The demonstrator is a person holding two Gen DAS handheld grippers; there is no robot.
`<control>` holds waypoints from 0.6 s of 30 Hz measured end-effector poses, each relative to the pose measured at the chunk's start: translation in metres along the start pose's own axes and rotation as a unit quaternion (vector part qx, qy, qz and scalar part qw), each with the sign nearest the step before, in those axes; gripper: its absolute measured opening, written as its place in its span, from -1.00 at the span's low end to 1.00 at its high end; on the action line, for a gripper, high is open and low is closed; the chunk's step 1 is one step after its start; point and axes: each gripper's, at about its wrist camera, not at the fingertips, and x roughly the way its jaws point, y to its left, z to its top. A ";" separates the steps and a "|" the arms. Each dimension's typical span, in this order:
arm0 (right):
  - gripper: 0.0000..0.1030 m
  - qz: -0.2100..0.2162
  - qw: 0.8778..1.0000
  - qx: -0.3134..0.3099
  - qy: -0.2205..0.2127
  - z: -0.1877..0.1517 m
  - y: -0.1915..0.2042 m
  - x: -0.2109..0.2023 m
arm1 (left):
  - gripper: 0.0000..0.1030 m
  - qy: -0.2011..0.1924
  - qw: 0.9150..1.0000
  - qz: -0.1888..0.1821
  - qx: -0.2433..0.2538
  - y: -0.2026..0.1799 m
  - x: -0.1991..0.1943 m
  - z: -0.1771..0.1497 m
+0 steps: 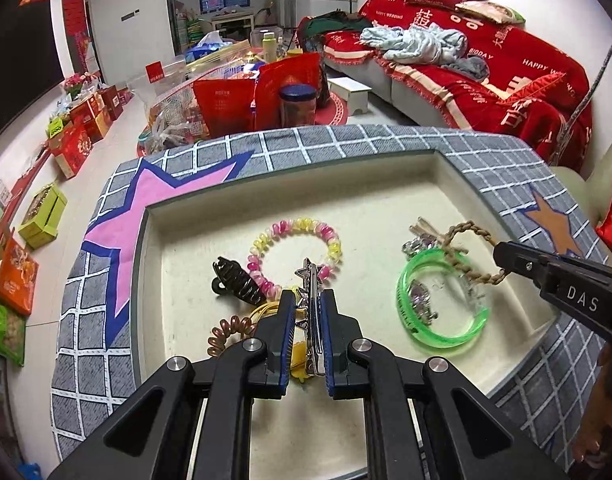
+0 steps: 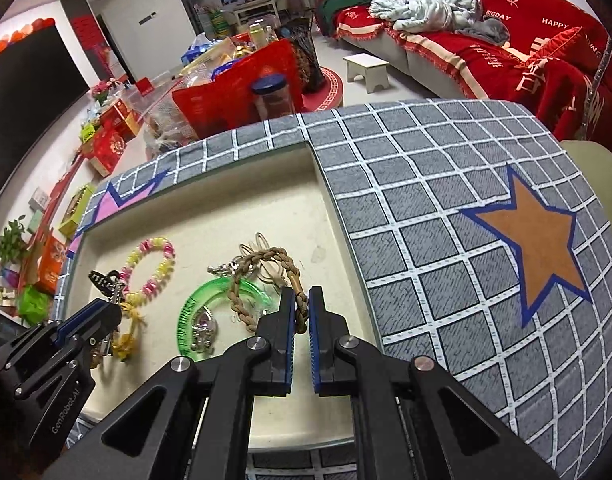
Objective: Organize jewelry
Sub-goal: 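Carry the hair clip and rope bracelet into the tray while both tools open to release them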
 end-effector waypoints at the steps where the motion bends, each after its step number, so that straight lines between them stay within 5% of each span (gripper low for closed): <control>1: -0.86 0.000 1.000 0.001 0.002 -0.001 0.000 0.002 | -0.41 0.000 1.000 0.004 0.002 0.000 0.001 -0.001; 12: -0.80 0.014 1.000 0.004 0.020 -0.005 0.000 0.007 | -0.41 -0.006 1.000 0.010 0.014 -0.004 -0.003 -0.004; 16: 0.23 0.028 0.999 0.006 0.019 -0.007 0.002 0.004 | -0.41 -0.014 1.000 0.013 0.010 -0.002 -0.008 -0.006; 18: 0.24 0.032 0.999 0.005 0.013 -0.008 0.003 -0.001 | -0.41 -0.018 1.000 0.019 0.010 -0.002 -0.012 -0.007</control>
